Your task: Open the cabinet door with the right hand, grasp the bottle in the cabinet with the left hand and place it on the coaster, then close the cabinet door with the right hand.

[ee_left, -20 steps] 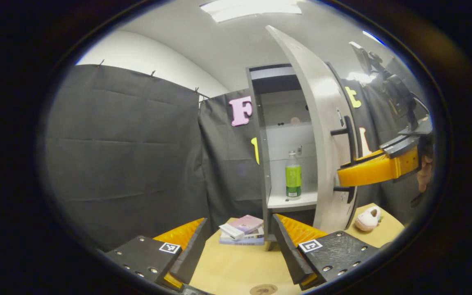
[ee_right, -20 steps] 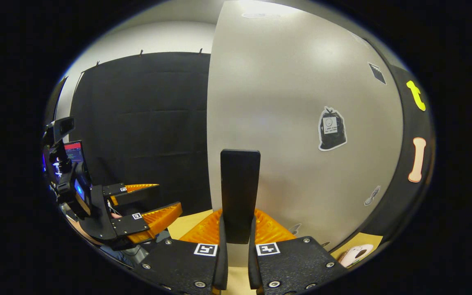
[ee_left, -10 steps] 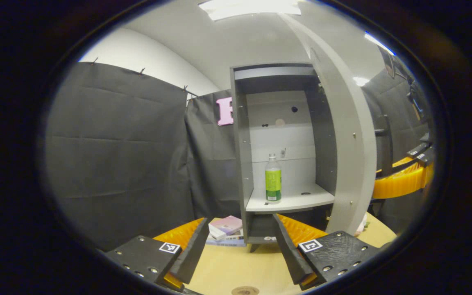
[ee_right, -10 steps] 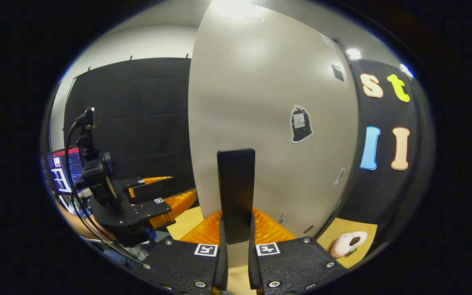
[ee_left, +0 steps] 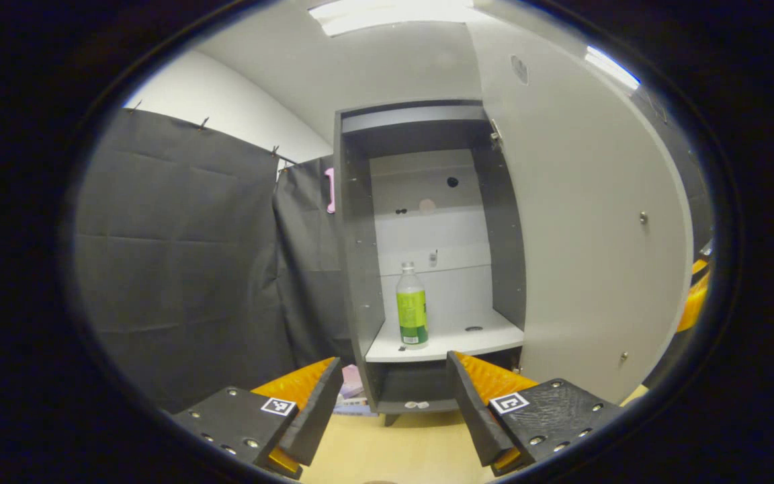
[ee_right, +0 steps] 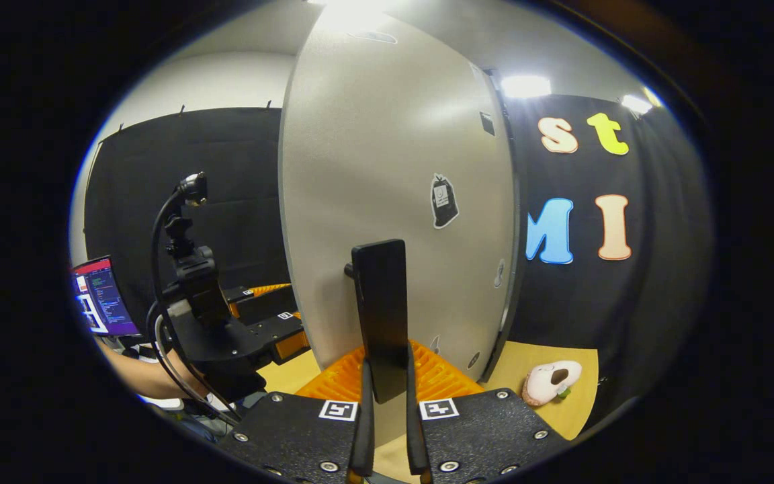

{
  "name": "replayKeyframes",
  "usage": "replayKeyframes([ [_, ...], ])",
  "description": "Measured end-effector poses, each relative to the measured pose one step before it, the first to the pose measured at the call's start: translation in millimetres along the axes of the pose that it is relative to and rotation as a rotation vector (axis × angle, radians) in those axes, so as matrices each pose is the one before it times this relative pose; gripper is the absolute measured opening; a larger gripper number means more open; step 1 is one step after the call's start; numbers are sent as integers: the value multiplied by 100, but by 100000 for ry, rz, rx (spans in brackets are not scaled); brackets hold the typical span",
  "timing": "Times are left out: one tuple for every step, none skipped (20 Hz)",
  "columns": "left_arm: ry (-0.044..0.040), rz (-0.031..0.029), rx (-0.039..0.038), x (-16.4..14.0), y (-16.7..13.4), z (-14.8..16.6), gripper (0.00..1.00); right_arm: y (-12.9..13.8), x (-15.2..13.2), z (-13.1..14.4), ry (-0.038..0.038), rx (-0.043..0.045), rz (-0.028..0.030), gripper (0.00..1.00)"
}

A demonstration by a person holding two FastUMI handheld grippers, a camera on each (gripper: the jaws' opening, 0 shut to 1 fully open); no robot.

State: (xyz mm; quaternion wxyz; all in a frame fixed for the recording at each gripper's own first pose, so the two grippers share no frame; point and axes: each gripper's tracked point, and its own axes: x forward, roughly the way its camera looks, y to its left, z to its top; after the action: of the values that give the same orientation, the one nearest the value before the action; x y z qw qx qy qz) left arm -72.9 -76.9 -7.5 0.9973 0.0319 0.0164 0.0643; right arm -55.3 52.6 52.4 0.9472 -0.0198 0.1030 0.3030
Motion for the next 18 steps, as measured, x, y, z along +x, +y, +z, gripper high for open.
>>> replayKeyframes([
  [-308, -1233, -1123, 727, -562, 58, 89, -127, -843, -73, -162, 482, -1854, 19],
  [88, -1352, -934, 779, -610, -79, 92, -104, -771, -25, 24, 605, -2173, 19],
  [62, -1380, -578, 919, -401, -82, 95, 63, -743, -143, -231, -81, -2379, 19],
  [-38, -1274, -138, 937, -228, -18, 95, 130, -754, -506, -76, -278, -2484, 19],
  [-215, -1287, 163, 1021, -164, 2, 89, 235, -943, -322, -131, -299, -2602, 17],
  [-465, -1190, 153, 1045, -82, -82, 89, 222, -792, -469, 121, 24, -2647, 19],
  [-605, -923, 170, 1096, 74, 90, 95, 47, -842, -178, -58, 431, -2663, 17],
  [-346, -809, 173, 990, 28, -129, 95, -138, -536, -46, -145, 1139, -2641, 19],
  [-541, -975, 153, 1018, -27, -84, 95, 37, -742, -111, -303, 1633, -2697, 18],
  [-393, -663, 132, 924, 88, -102, 89, -70, -307, -86, -272, 1812, -2866, 19],
  [-165, -891, -36, 993, 122, -187, 89, -237, -505, -96, -140, 1641, -3081, 18],
  [-97, -800, -64, 997, 79, -393, 89, -460, -446, -60, -274, 1109, -3430, 17],
  [39, -532, 116, 951, 158, -337, 89, -435, -597, -66, -450, 591, -3780, 17],
  [-59, -649, 25, 881, 286, -345, 89, -714, -641, 47, -381, 750, -3884, 17],
  [-340, -643, -200, 816, 109, -181, 89, -697, -632, 42, -247, 1301, -3570, 18],
  [-376, -302, -242, 905, 229, -227, 89, -438, -221, 10, -234, 2287, -2993, 13],
  [-743, -429, -565, 809, 229, -60, 89, -251, -531, -138, 497, 3332, -1522, 11],
  [-561, -181, -335, 298, 134, -71, 89, 70, -248, -290, 628, 3203, -307, 12],
])
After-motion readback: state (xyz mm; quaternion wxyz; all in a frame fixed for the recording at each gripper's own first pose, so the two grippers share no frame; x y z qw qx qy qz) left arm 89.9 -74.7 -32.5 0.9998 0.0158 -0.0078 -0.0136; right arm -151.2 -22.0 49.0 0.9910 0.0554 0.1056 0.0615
